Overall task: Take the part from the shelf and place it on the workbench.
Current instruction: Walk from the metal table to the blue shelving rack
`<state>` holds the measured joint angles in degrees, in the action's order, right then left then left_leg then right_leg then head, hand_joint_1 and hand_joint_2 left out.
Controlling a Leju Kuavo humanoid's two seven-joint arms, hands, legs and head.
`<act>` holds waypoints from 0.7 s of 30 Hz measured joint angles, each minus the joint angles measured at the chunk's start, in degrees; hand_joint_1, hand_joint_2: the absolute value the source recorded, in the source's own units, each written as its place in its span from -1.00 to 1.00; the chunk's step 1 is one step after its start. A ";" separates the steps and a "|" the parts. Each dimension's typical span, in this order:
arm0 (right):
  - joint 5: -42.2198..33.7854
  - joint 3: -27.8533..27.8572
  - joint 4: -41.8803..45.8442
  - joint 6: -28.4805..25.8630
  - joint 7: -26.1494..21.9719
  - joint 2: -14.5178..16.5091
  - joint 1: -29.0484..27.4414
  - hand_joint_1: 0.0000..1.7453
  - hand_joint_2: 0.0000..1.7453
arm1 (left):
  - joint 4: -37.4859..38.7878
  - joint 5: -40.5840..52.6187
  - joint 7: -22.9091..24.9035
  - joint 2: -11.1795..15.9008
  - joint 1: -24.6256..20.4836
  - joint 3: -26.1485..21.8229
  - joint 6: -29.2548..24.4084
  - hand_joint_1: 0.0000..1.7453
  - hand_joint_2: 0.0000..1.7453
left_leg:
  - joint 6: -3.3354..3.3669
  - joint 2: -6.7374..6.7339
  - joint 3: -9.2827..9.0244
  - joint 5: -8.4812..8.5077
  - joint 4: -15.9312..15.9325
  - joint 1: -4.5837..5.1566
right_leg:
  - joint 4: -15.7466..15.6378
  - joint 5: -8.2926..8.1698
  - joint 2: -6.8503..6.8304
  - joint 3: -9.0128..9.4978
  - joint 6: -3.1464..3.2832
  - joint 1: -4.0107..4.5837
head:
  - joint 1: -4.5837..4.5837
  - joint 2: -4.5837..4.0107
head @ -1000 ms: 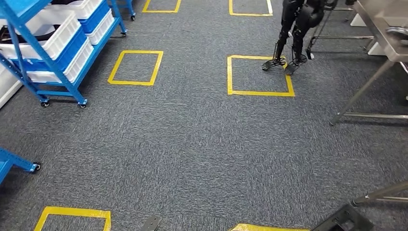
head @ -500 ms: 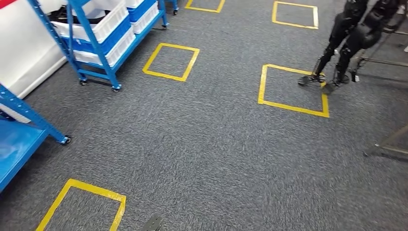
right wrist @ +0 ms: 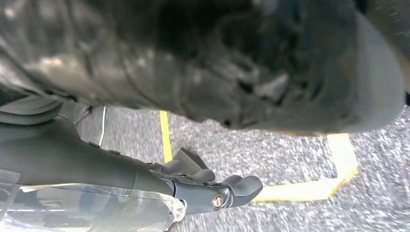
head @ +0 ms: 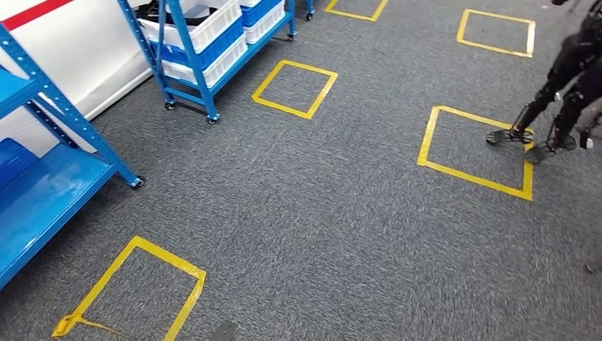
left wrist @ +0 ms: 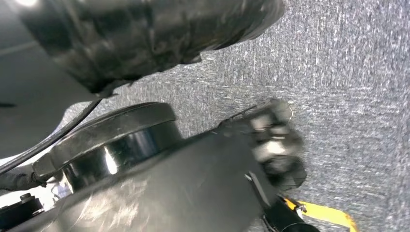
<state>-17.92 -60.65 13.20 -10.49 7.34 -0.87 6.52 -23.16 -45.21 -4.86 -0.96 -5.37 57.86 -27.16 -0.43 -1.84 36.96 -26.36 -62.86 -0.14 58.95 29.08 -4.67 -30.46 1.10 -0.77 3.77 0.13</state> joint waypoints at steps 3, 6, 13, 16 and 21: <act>0.00 0.00 0.01 0.02 -0.03 0.01 0.15 -1.00 -1.00 | 0.12 -0.20 -0.04 -0.01 -0.22 0.00 0.07 -1.00 -1.00 | 0.87 -1.42 -2.31 0.72 4.51 0.72 | -0.18 0.43 -1.33 0.50 -0.88 0.29 | -0.08 0.00; -0.02 0.00 0.04 0.02 -0.15 0.04 0.23 -1.00 -1.00 | 0.35 -0.26 0.01 -0.02 -0.14 0.01 0.14 -1.00 -1.00 | 1.69 0.40 -2.76 1.03 5.27 0.35 | 0.26 1.36 -1.00 0.89 -1.87 0.17 | -0.20 0.00; -0.39 0.00 0.04 0.06 -0.34 0.06 -0.20 -1.00 -1.00 | 0.80 0.21 0.41 -0.02 -0.34 0.74 0.34 -1.00 -1.00 | 2.46 5.42 -3.01 1.19 5.41 0.24 | 13.47 5.41 4.50 -6.38 -1.97 -0.01 | -0.75 0.00; -0.42 0.00 0.04 0.04 -0.40 0.07 -0.18 -1.00 -1.00 | 0.98 0.02 0.42 -0.02 -0.34 1.03 0.34 -1.00 -1.00 | 1.91 7.70 -2.70 0.92 4.60 0.05 | 3.49 0.04 9.03 -2.41 -1.79 -0.59 | -0.74 0.00; -0.44 0.00 0.04 0.02 -0.63 0.38 -0.06 -1.00 -1.00 | 1.33 -0.34 0.42 0.09 -0.45 1.27 0.35 -1.00 -1.00 | 0.36 8.90 -0.95 0.92 3.47 -0.24 | 1.03 -0.78 10.02 -1.52 -0.57 -0.62 | -0.73 0.00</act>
<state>-18.36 -60.65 13.24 -10.46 6.72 -0.49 6.46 -21.83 -45.55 -4.44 -0.87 -5.81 59.13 -26.81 -0.08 7.06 36.01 -25.44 -59.38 -0.38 59.98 28.30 5.35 -31.97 0.53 -1.39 3.04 0.13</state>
